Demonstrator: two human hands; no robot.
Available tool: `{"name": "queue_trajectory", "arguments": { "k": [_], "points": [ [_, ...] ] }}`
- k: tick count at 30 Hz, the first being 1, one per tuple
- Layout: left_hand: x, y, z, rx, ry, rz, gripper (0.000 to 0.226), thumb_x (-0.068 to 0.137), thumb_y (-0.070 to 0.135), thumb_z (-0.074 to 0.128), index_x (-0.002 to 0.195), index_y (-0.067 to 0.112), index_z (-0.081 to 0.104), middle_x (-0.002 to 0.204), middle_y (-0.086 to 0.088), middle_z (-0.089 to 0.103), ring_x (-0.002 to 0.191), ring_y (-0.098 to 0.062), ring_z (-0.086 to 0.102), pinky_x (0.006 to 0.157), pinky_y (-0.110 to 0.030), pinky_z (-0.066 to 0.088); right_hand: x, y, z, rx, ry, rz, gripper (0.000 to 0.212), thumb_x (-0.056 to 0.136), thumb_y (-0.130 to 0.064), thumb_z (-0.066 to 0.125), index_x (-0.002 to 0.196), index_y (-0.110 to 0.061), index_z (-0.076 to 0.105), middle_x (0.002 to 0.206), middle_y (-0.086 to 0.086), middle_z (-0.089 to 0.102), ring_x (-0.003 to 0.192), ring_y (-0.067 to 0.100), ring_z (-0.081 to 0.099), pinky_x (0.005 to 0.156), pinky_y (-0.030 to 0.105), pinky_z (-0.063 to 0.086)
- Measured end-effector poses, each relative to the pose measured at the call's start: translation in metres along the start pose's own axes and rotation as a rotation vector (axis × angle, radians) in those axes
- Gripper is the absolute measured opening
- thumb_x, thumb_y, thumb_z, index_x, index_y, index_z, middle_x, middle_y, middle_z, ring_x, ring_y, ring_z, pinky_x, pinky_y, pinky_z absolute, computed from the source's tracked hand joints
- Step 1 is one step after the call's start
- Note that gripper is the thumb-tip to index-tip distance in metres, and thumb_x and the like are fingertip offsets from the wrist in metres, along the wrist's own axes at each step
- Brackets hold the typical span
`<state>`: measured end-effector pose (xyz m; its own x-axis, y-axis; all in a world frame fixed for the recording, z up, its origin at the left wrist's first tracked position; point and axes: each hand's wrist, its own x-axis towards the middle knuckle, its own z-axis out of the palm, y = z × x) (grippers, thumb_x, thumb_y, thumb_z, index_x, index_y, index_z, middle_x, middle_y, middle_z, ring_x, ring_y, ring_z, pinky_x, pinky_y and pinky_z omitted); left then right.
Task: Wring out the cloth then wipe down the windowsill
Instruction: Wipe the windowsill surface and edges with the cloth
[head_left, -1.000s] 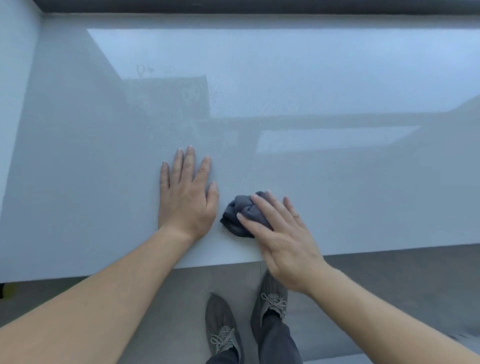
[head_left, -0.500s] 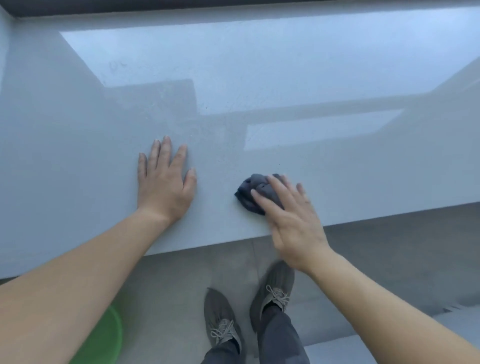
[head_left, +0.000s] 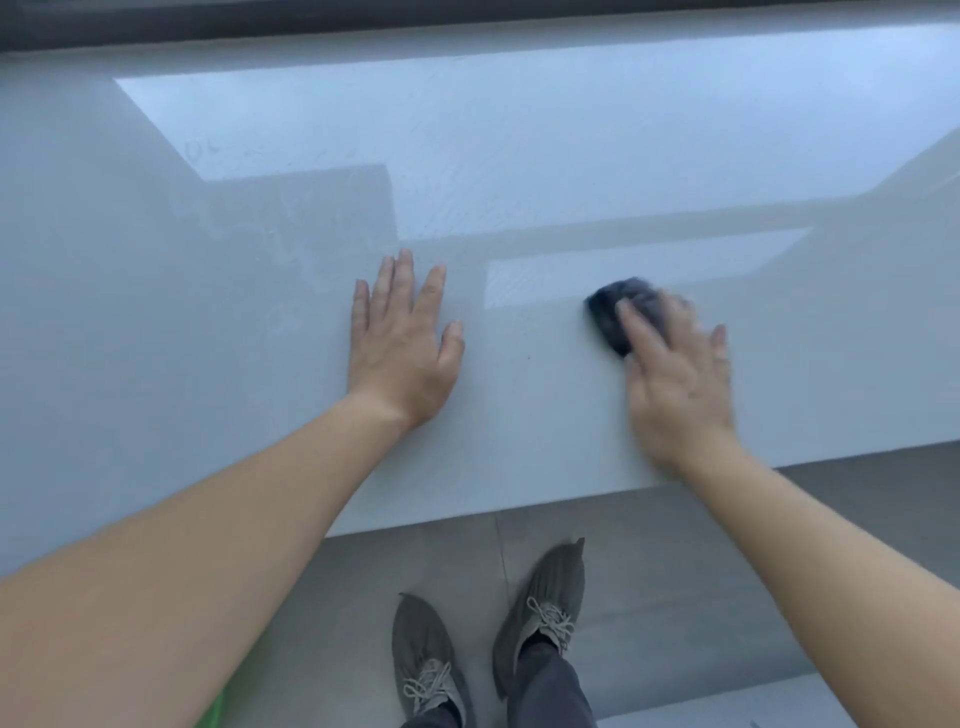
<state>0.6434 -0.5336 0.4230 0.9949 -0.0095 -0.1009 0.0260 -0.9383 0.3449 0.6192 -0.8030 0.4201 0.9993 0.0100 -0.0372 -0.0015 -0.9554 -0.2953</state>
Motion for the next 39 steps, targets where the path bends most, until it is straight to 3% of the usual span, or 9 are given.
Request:
{"name": "queue_trajectory", "arguments": {
  "k": [3, 7, 10, 14, 16, 22, 28, 35, 39],
  "points": [
    [0.017, 0.002, 0.005, 0.033, -0.013, -0.097, 0.064, 0.099, 0.045, 0.028, 0.157, 0.023, 0.012, 0.166, -0.008, -0.003, 0.152, -0.019, -0.011, 0.121, -0.043, -0.012, 0.025, -0.023, 0.005, 0.06, 0.079, 0.242, 0.057, 0.1, -0.023, 0.037, 0.155, -0.032, 0.025, 0.166, -0.001, 0.004, 0.153, 0.027, -0.002, 0.123, 0.05, -0.003],
    [0.015, 0.004, 0.009, 0.12, 0.003, -0.092, 0.067, 0.097, 0.051, 0.023, 0.157, 0.024, 0.012, 0.166, -0.009, -0.004, 0.152, -0.019, -0.012, 0.122, -0.044, -0.01, -0.007, -0.054, 0.02, 0.01, -0.084, -0.309, 0.062, 0.093, -0.019, 0.043, 0.153, -0.032, 0.031, 0.166, 0.002, 0.012, 0.153, 0.032, 0.004, 0.123, 0.052, 0.001],
    [0.015, 0.005, 0.009, 0.114, 0.02, -0.102, 0.068, 0.095, 0.052, 0.022, 0.157, 0.025, 0.015, 0.166, -0.008, -0.002, 0.152, -0.018, -0.011, 0.122, -0.043, -0.009, 0.026, -0.019, 0.01, -0.053, -0.129, -0.47, 0.062, 0.091, -0.017, 0.046, 0.15, -0.035, 0.036, 0.164, 0.003, 0.021, 0.152, 0.03, 0.014, 0.122, 0.054, 0.003],
    [0.015, 0.007, 0.009, 0.135, 0.0, -0.12, 0.07, 0.093, 0.055, 0.019, 0.157, 0.027, 0.013, 0.166, -0.006, -0.005, 0.151, -0.015, -0.014, 0.122, -0.04, -0.011, 0.115, 0.019, -0.011, 0.063, 0.008, 0.084, 0.057, 0.098, -0.019, 0.043, 0.152, -0.033, 0.032, 0.165, 0.001, 0.013, 0.152, 0.026, 0.006, 0.123, 0.052, 0.0],
    [0.016, 0.006, 0.009, 0.137, 0.006, -0.124, 0.07, 0.093, 0.055, 0.019, 0.157, 0.027, 0.014, 0.166, -0.005, -0.003, 0.151, -0.015, -0.013, 0.122, -0.041, -0.01, 0.121, -0.004, -0.007, 0.067, 0.035, 0.156, 0.06, 0.098, -0.018, 0.04, 0.154, -0.032, 0.026, 0.166, 0.0, 0.005, 0.153, 0.028, -0.001, 0.123, 0.049, -0.002],
    [0.017, 0.008, 0.008, 0.156, 0.01, -0.135, 0.069, 0.093, 0.053, 0.022, 0.156, 0.025, 0.02, 0.166, -0.005, 0.001, 0.152, -0.015, -0.008, 0.123, -0.045, -0.002, 0.085, -0.029, 0.01, -0.014, -0.165, -0.566, 0.065, 0.087, -0.016, 0.046, 0.15, -0.033, 0.037, 0.163, 0.004, 0.021, 0.151, 0.031, 0.014, 0.122, 0.055, 0.006],
    [0.018, 0.007, 0.012, 0.156, 0.022, -0.13, 0.068, 0.093, 0.052, 0.026, 0.156, 0.024, 0.023, 0.166, -0.007, 0.004, 0.153, -0.018, -0.004, 0.123, -0.045, 0.0, 0.188, -0.005, -0.007, 0.045, -0.017, 0.072, 0.06, 0.099, -0.021, 0.039, 0.155, -0.034, 0.024, 0.166, -0.001, 0.003, 0.153, 0.025, -0.002, 0.123, 0.047, -0.003],
    [0.019, 0.009, 0.009, 0.141, 0.024, -0.121, 0.066, 0.092, 0.05, 0.031, 0.152, 0.02, 0.032, 0.164, -0.012, 0.015, 0.152, -0.025, 0.007, 0.122, -0.048, 0.004, 0.135, -0.03, 0.009, -0.006, -0.186, -0.556, 0.06, 0.092, -0.019, 0.045, 0.15, -0.034, 0.037, 0.163, 0.003, 0.021, 0.152, 0.029, 0.012, 0.123, 0.049, 0.0],
    [0.035, 0.007, -0.002, 0.068, 0.082, -0.143, 0.054, 0.088, 0.045, 0.039, 0.132, 0.017, 0.053, 0.145, -0.016, 0.04, 0.138, -0.036, 0.034, 0.121, -0.052, 0.008, 0.213, -0.008, -0.002, 0.011, -0.056, -0.151, 0.056, 0.097, -0.022, 0.043, 0.151, -0.034, 0.036, 0.165, 0.002, 0.017, 0.152, 0.025, 0.011, 0.123, 0.05, 0.002]
  ]
}}
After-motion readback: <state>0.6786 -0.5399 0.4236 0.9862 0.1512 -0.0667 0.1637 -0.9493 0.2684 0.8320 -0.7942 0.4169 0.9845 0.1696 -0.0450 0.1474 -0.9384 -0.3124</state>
